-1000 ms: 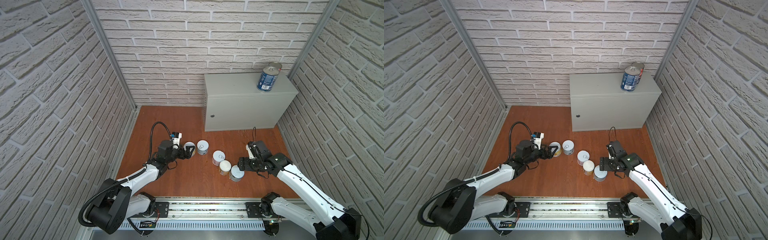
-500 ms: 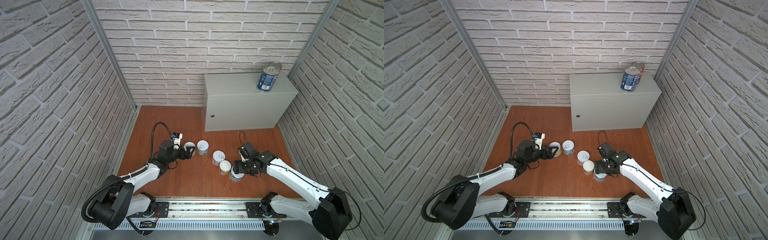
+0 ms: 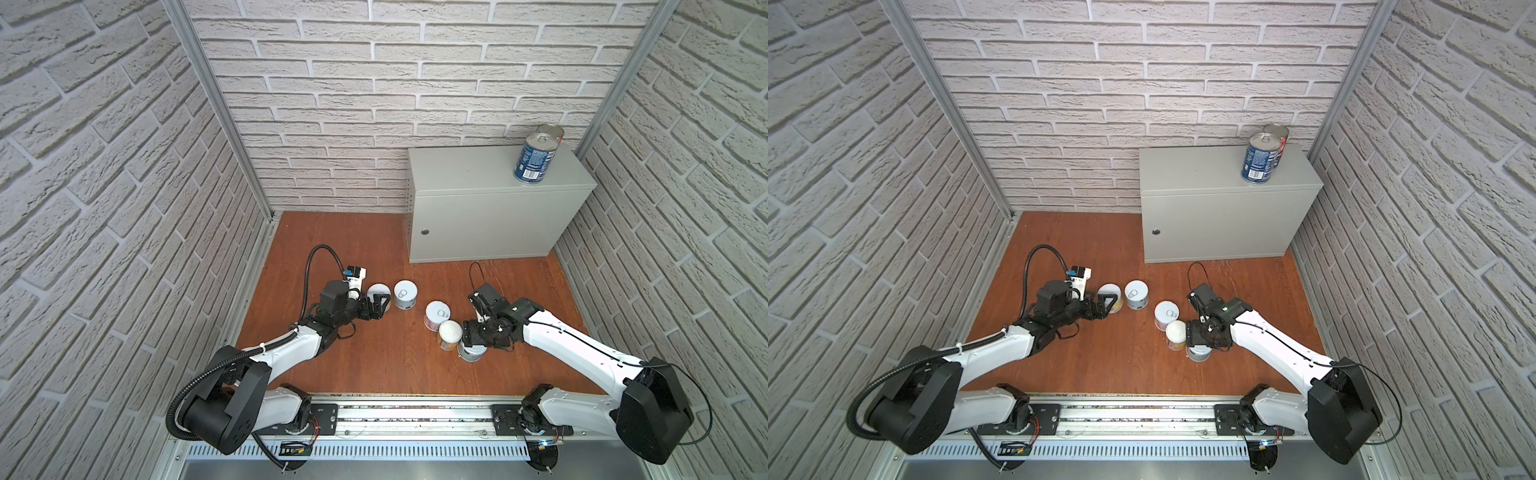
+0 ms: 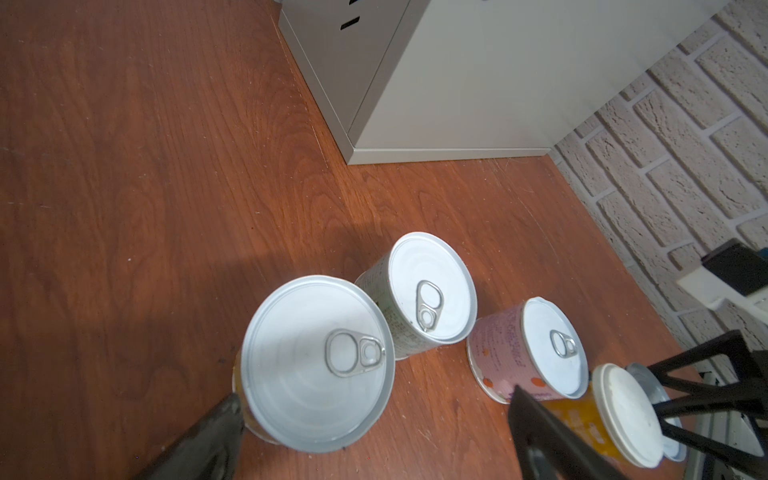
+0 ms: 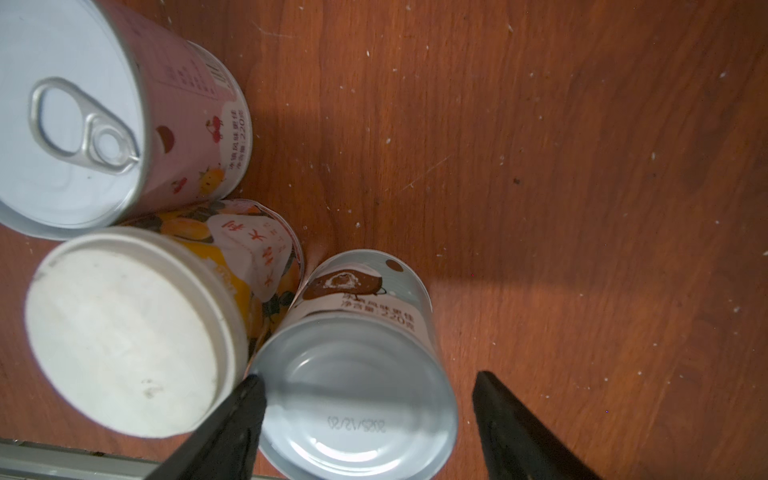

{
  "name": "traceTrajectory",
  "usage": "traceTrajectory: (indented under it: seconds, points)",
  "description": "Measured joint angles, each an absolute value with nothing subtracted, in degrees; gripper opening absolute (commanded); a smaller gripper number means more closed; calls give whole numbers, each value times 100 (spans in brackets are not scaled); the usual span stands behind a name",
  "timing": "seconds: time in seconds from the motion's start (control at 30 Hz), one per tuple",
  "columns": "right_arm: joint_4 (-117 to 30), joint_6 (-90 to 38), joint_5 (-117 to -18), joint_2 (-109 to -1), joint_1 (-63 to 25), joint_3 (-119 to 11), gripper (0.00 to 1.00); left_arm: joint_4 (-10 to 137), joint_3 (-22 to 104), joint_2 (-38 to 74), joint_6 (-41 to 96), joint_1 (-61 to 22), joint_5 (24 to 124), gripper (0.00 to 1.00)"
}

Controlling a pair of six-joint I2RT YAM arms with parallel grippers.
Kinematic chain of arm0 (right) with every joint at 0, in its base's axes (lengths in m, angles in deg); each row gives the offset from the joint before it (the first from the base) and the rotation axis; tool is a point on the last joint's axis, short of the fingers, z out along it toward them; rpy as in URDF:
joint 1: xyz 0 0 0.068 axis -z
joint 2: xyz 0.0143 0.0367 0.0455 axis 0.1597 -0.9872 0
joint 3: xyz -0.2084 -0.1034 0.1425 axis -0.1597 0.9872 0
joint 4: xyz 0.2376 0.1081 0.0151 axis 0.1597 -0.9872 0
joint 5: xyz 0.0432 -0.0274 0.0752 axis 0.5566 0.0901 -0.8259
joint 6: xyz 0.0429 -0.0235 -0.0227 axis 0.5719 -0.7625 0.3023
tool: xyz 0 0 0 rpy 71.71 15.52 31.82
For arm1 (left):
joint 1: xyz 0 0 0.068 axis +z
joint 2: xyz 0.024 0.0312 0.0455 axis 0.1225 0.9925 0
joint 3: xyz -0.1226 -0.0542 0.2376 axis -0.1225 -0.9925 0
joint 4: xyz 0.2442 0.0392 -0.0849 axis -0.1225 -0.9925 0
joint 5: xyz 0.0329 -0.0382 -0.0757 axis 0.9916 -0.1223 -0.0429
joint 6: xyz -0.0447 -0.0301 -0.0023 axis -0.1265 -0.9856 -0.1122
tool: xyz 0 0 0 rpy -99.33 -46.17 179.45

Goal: Place and organize the canned foods onto the counter
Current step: 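Lower the right gripper around the light-blue labelled can and close it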

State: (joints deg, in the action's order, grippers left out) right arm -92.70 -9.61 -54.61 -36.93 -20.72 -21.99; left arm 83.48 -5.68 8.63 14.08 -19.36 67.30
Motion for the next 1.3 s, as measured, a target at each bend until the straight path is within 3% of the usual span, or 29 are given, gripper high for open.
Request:
traceTrajectory:
  seconds: [1.3]
  points:
    - [-9386,-642,-5424,-3411,-2422,-2199,85,8307,-568,898,1410,-1977,6924,99]
